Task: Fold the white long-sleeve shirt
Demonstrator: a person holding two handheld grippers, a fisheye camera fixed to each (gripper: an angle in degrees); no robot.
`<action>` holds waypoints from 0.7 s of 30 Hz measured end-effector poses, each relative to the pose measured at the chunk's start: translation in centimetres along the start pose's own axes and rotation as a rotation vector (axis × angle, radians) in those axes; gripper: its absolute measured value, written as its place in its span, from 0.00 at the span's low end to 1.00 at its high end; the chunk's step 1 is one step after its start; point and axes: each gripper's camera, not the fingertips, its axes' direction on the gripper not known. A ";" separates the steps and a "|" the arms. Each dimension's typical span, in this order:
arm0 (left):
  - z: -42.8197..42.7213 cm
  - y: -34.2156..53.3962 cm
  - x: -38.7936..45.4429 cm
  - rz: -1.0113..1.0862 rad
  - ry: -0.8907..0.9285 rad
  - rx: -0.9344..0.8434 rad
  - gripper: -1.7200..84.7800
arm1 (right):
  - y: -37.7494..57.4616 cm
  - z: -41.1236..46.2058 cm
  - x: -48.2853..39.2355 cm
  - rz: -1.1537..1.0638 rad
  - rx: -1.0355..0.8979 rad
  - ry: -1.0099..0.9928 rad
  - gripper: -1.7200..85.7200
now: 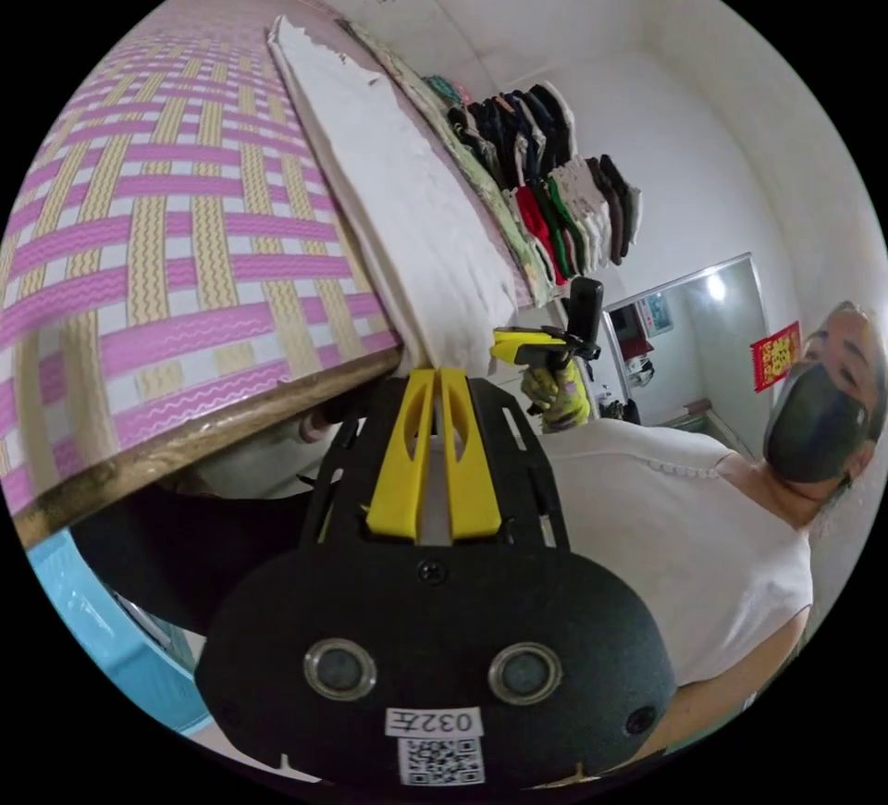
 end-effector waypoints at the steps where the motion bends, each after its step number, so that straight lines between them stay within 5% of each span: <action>1: -0.1 0.4 -0.4 -0.016 0.041 0.014 0.01 | 0.4 0.0 0.3 -0.001 0.006 -0.029 0.06; 7: -2.8 3.2 -1.1 -0.051 0.022 0.097 0.07 | 4.3 -7.0 -0.4 -0.078 0.181 0.019 0.08; 12: -2.0 3.5 -1.1 -0.011 0.035 0.055 0.13 | 8.9 -14.1 2.8 0.076 0.206 0.145 0.11; 21: 0.2 2.7 -1.0 0.077 0.061 -0.006 0.15 | 14.6 -17.1 10.0 0.156 0.257 -0.015 0.14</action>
